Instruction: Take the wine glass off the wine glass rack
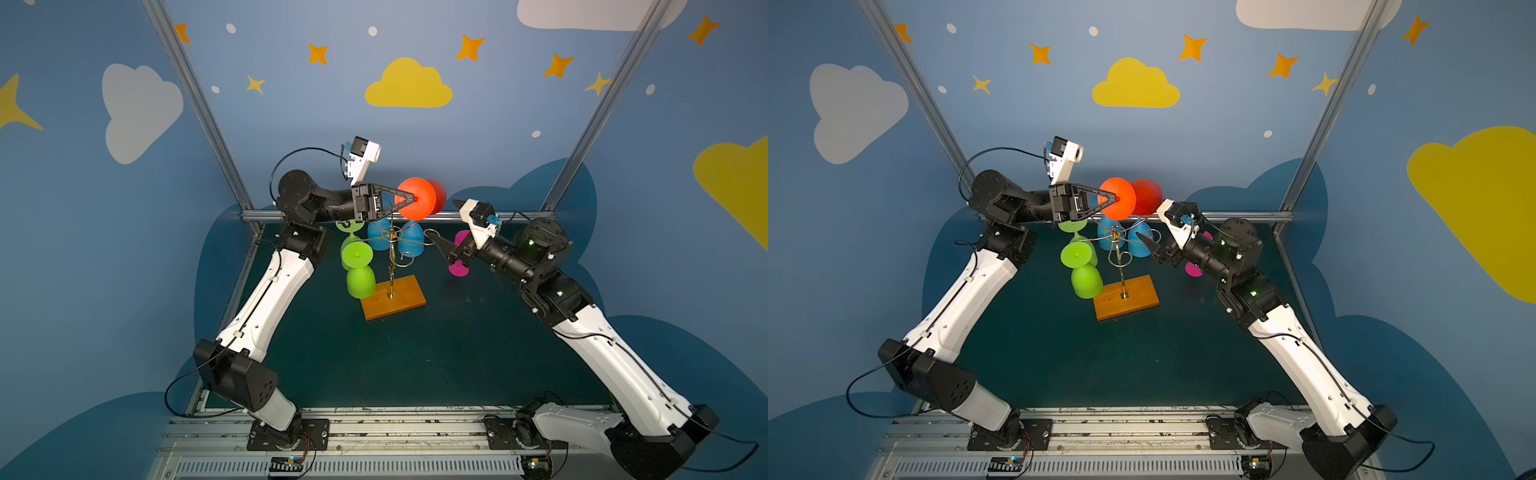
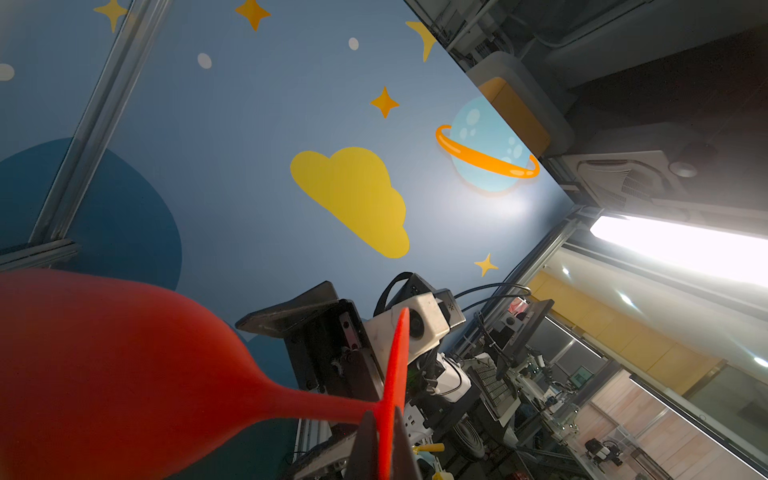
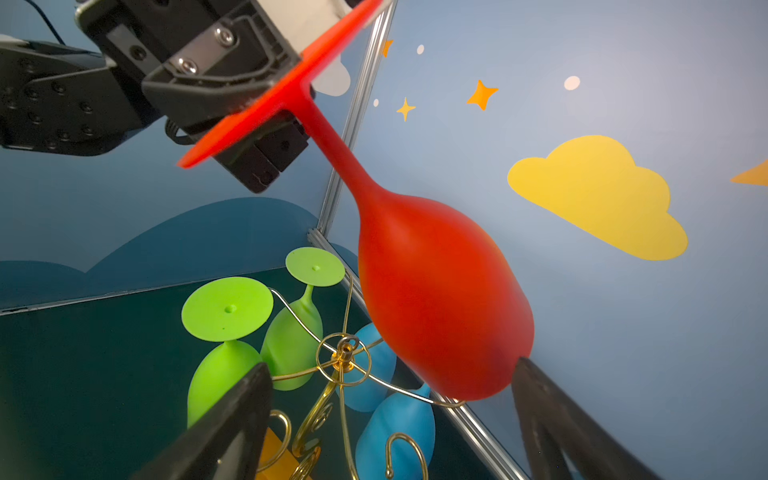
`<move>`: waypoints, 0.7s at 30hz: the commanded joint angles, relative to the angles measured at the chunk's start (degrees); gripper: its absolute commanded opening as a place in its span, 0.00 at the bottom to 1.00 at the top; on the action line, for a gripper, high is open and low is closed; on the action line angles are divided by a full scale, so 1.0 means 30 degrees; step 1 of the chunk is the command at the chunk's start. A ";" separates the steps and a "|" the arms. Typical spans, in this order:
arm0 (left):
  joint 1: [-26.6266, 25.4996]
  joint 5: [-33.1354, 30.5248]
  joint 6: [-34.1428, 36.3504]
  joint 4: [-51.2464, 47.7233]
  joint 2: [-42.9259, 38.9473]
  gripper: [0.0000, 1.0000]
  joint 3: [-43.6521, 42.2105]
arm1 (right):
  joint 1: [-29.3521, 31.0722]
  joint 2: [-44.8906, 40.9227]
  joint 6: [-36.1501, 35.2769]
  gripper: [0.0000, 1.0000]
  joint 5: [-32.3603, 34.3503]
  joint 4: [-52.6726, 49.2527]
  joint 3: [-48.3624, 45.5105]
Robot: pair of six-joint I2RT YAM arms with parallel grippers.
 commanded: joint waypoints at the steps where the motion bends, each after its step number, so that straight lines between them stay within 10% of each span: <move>1: 0.0043 -0.0205 -0.0646 0.0835 -0.0083 0.03 0.0107 | -0.0328 0.0388 -0.1156 0.90 -0.1043 0.1627 0.0727; 21: 0.0020 -0.0556 -0.2252 0.1635 -0.0319 0.03 0.0135 | -0.0910 0.3802 -0.1286 0.91 -0.2536 0.1979 0.3692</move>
